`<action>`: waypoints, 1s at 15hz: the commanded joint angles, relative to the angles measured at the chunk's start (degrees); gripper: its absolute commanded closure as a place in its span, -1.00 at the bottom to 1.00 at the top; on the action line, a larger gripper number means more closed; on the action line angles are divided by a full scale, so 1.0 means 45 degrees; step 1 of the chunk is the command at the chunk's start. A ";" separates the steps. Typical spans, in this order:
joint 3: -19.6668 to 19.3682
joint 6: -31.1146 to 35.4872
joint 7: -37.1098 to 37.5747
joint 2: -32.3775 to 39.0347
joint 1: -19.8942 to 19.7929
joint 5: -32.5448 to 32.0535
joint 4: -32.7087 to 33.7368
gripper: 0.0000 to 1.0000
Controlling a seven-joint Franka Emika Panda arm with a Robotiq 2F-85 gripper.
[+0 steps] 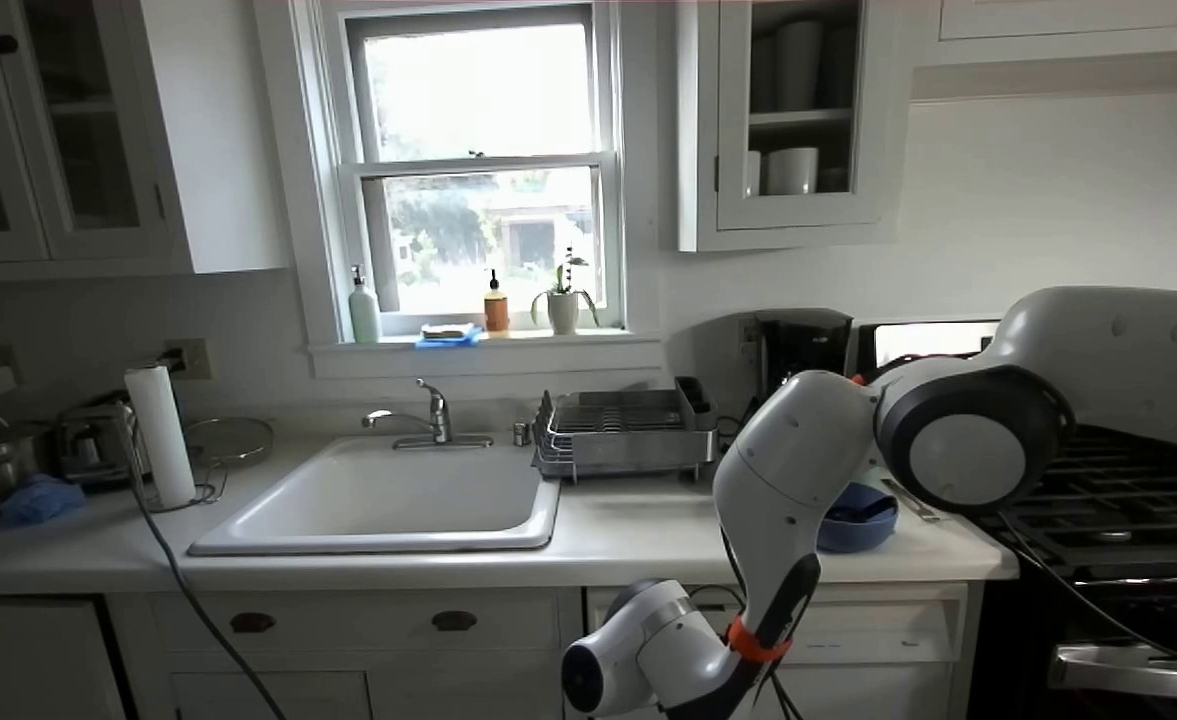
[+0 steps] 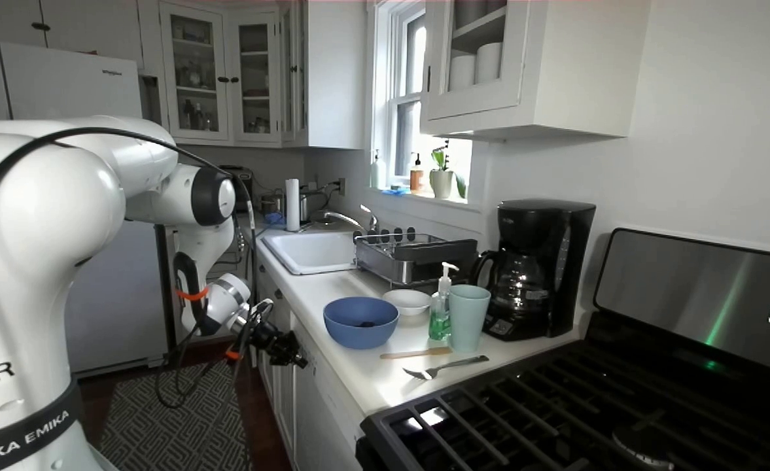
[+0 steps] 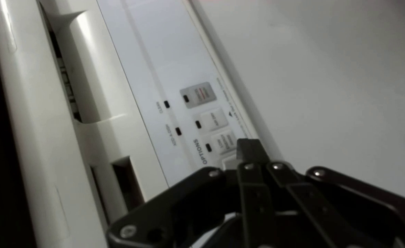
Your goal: Press the button on the washing machine
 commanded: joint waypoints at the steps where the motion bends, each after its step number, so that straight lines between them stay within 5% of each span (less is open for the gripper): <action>1: -0.0510 -0.0092 -0.0341 0.0597 0.0228 -0.0563 0.0965 1.00; 15: -0.1156 -0.0316 -0.2764 0.0814 0.0439 -0.1002 0.1240 1.00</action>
